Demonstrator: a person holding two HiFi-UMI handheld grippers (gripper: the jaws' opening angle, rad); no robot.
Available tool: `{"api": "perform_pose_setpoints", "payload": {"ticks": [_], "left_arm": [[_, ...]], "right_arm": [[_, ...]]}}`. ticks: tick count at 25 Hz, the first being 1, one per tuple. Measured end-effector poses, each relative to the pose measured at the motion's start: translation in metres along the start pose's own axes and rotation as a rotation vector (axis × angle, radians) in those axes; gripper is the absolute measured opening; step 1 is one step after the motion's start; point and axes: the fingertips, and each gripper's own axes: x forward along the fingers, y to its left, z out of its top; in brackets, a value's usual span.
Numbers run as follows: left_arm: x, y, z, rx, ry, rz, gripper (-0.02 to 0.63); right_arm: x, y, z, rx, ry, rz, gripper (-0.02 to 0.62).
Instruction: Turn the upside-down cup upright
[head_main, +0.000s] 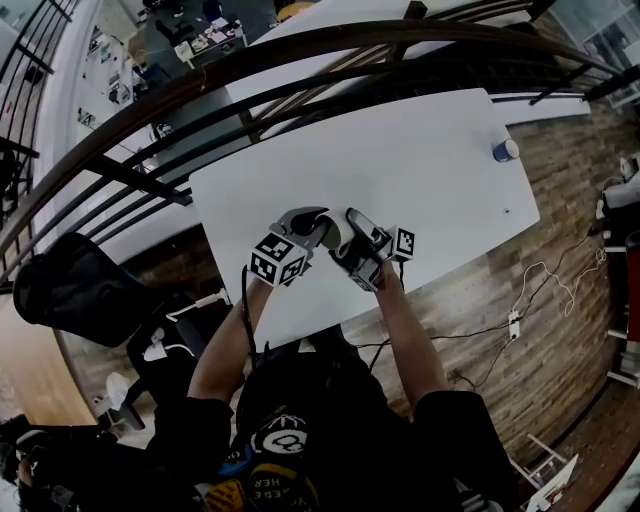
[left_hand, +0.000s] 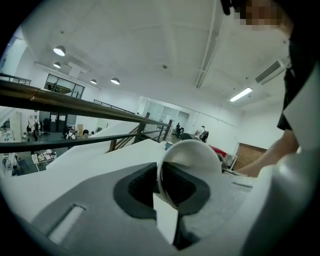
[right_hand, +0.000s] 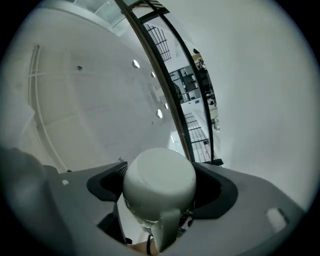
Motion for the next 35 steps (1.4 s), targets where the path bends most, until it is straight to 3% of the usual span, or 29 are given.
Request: {"api": "perform_pose_setpoints", "payload": {"ticks": [2, 4, 7, 9, 14, 17, 19, 22, 26, 30, 31, 33, 35], "left_arm": [[0.0, 0.006, -0.009, 0.045, 0.036, 0.045, 0.043], [-0.003, 0.011, -0.021, 0.078, 0.079, 0.075, 0.054], [-0.012, 0.022, -0.054, 0.029, 0.156, 0.094, 0.083], [-0.026, 0.04, -0.077, -0.009, 0.201, 0.177, 0.083], [-0.065, 0.061, -0.088, -0.049, 0.148, 0.333, 0.063], [-0.082, 0.064, -0.089, -0.026, 0.127, 0.368, 0.055], [-0.089, 0.063, -0.092, -0.02, 0.132, 0.378, 0.054], [-0.092, 0.056, -0.092, -0.029, 0.127, 0.366, 0.054], [-0.091, 0.049, -0.088, -0.045, 0.109, 0.333, 0.054], [-0.096, 0.038, -0.08, -0.024, 0.095, 0.323, 0.054], [-0.098, 0.034, -0.077, -0.011, 0.086, 0.322, 0.054], [-0.105, 0.025, -0.071, 0.016, 0.069, 0.314, 0.054], [-0.112, 0.013, -0.067, 0.047, 0.053, 0.31, 0.047]], "right_arm": [[0.003, -0.007, -0.002, -0.106, 0.016, -0.098, 0.4], [0.005, -0.013, -0.006, -0.275, 0.063, -0.215, 0.399], [0.002, -0.025, 0.003, -0.552, 0.109, -0.398, 0.399], [-0.009, -0.046, 0.023, -0.776, 0.116, -0.587, 0.397], [-0.034, -0.122, 0.061, -1.437, 0.314, -1.066, 0.397], [-0.035, -0.155, 0.069, -1.648, 0.397, -1.212, 0.397], [-0.037, -0.166, 0.07, -1.686, 0.395, -1.239, 0.397], [-0.04, -0.169, 0.068, -1.709, 0.379, -1.207, 0.4], [-0.048, -0.161, 0.061, -1.664, 0.374, -1.154, 0.405], [-0.074, -0.111, 0.045, -1.605, 0.19, -1.161, 0.386], [-0.081, -0.093, 0.037, -1.592, 0.128, -1.176, 0.319], [-0.095, -0.061, 0.014, -1.543, 0.028, -1.2, 0.019], [-0.104, -0.034, -0.014, -1.478, -0.032, -1.188, 0.002]]}}
